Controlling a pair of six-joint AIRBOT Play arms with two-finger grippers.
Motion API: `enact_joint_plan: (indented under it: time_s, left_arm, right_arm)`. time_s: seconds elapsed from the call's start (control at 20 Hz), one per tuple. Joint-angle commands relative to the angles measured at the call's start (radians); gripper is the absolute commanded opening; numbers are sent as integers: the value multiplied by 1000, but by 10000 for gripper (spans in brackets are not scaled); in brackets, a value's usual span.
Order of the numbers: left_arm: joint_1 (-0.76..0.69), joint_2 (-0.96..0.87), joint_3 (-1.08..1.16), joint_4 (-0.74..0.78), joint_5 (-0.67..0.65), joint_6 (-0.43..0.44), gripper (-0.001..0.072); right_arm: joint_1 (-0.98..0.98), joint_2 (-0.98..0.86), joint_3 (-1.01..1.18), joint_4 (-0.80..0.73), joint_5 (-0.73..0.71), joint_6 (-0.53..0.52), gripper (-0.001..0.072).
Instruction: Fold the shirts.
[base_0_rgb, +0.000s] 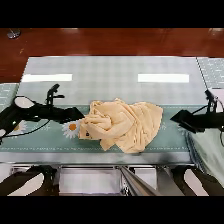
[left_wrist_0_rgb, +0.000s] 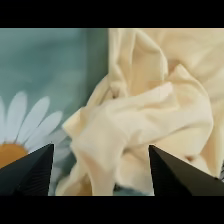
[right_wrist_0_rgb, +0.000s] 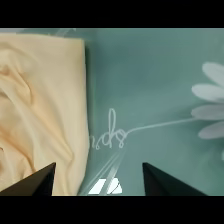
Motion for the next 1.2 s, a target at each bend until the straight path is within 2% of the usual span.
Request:
enact_joint_plan:
  time_s: [0.0,0.15,0.2,0.25,0.3,0.5,0.75,0.8,0.85,0.9,1.0,1.15]
  left_arm:
    - [-68,-172,51,-85,9,116,701]
    - [-119,-243,110,-85,-94,190,698]
    - [-130,-257,131,-84,-131,198,640]
    - [-132,-265,150,-84,-161,198,247]
    - [-131,-267,166,-84,-174,202,34]
    - [-131,-267,215,-84,-198,201,24]
    - [-131,-266,231,-85,-205,189,24]
    - [-131,-266,233,-85,-206,187,24]
    - [-128,-264,238,-84,-206,169,24]
    - [-119,-253,252,-84,-211,155,24]
    - [-75,-214,317,-84,-245,147,23]
    - [24,-113,502,-87,-248,87,24]
  right_arm:
    - [-40,23,-124,56,7,-45,613]
    - [-40,15,-130,64,7,-43,613]
    - [-40,0,-130,76,7,-44,613]
    - [-35,-28,-130,90,4,-45,613]
    - [-16,-60,-130,92,-8,-44,613]
    - [134,-212,-118,215,-140,-47,613]
    - [338,-425,45,314,-220,-47,604]
    - [365,-462,94,326,-218,-47,425]
    - [382,-484,143,327,-205,-48,99]
    - [389,-489,198,323,-190,-49,33]
    - [383,-476,339,301,-130,-46,32]
    - [370,-422,652,204,-48,0,32]
